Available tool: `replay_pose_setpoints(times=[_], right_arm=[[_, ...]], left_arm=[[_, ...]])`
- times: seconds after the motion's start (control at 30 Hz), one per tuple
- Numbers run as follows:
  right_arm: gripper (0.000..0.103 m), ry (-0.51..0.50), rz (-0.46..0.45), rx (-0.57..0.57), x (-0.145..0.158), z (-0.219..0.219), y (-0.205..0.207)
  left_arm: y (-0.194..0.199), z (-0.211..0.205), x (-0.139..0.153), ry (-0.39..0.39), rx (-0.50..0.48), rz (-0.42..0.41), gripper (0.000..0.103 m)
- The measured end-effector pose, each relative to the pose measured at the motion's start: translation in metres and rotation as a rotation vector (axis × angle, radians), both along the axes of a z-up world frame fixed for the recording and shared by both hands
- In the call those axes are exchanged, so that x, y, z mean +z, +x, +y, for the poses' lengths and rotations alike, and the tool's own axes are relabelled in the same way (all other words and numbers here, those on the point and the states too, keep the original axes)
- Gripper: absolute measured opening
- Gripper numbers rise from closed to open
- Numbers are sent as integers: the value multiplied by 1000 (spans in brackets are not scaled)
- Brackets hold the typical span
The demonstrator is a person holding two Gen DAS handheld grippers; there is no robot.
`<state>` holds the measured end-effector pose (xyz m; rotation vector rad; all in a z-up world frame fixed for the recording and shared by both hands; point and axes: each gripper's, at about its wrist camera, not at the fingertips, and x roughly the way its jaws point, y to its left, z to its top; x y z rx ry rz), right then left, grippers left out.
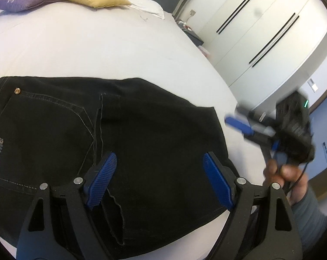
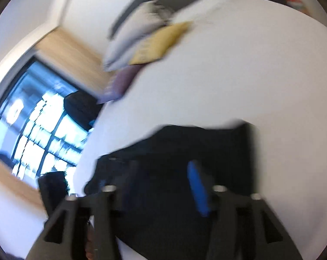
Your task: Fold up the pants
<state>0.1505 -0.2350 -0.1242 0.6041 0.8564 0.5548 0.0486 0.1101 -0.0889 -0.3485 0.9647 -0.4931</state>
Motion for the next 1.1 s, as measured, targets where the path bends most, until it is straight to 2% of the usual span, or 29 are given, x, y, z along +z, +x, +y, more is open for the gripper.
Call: replay_pose_setpoints(times=[0.03,0.1,0.13,0.17,0.2,0.23,0.33,0.4,0.47,0.53,0.57,0.6,0.63,0.7,0.77,0.8,0.87,0.93,1.0,1.03,1.1], right_arm=[[77,-9,-12,22,1,9,7],[79,-58,13,24,-11,18,21],[77,-115,70,1,-27,18,31],[53,-180,183,-49,-52,8,42],[42,-142,223,-84,-63,-9,40],[38,-77,231,-123,-63,-24,35],[44,-19,241,-176,-46,-43,8],[53,117,151,-110,-25,-42,-29],[75,169,106,-65,-21,-31,-57],[81,188,116,-8,-34,-14,-75],[76,156,160,-9,-54,-10,-82],[63,117,207,-34,-76,-12,-87],[39,92,188,-64,-78,-18,-94],[41,106,203,-103,-76,-32,-102],[59,131,234,-143,-64,-43,-105],[60,134,197,-151,-53,-46,-109],[62,153,136,-150,-39,-47,-109],[63,195,107,-144,-32,-42,-109],[63,228,105,-136,-32,-34,-111],[63,227,116,-133,-31,-25,-111],[63,221,139,-121,-38,-9,-105]], left_arm=[[-1,-1,-5,25,2,14,82],[-4,-2,-23,59,1,33,82],[-5,-1,-23,78,3,11,82],[-8,2,-23,81,-15,-10,82],[-10,3,-22,82,-20,-15,82],[-15,6,-19,100,-4,-14,82],[-26,16,-6,57,29,-11,82],[-38,12,6,27,21,-65,82],[-51,16,8,65,9,-68,83],[-46,8,-12,115,10,-3,83],[-49,8,-15,110,14,-11,83],[-54,10,-13,110,17,-25,83],[-59,12,-6,116,24,-11,83],[-70,17,7,94,47,-25,83],[-98,35,30,62,125,-101,83],[-107,47,32,50,163,-115,83],[-134,85,45,-26,297,-138,84],[-152,125,46,-111,439,-123,86],[-164,170,39,-147,560,-75,87],[-167,183,35,-160,592,-50,87],[-172,213,27,-260,668,-6,87]])
